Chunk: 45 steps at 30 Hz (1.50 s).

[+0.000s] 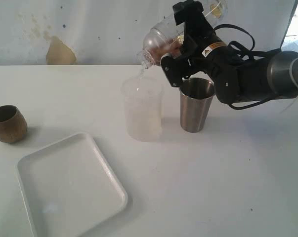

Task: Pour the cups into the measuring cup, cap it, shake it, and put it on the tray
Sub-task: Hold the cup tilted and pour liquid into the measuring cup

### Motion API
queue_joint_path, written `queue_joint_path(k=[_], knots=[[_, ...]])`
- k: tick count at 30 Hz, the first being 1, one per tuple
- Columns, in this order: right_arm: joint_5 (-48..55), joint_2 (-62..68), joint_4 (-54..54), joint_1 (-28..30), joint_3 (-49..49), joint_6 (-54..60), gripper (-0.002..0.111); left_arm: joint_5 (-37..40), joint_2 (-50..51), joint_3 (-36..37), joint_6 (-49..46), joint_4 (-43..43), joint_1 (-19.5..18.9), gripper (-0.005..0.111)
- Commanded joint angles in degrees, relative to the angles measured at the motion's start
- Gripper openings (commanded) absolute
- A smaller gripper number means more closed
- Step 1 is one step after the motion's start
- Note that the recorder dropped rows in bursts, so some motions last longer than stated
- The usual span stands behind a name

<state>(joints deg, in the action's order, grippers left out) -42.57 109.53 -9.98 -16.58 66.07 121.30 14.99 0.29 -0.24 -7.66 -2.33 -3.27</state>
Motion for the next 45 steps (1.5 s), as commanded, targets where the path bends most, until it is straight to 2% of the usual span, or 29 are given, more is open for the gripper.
queue_joint_path(k=[1, 16, 45], knots=[[-3.0, -0.8, 2.3, 0.5, 0.7, 0.9, 0.000, -0.3, -0.3, 0.2, 0.1, 0.1, 0.0, 0.000], [-4.3, -0.8, 2.6, 2.9, 0.6, 0.9, 0.000, -0.3, -0.3, 0.2, 0.1, 0.1, 0.0, 0.000], [-5.4, -0.8, 9.2, 2.9, 0.6, 0.9, 0.000, -0.3, -0.3, 0.2, 0.1, 0.1, 0.0, 0.000]])
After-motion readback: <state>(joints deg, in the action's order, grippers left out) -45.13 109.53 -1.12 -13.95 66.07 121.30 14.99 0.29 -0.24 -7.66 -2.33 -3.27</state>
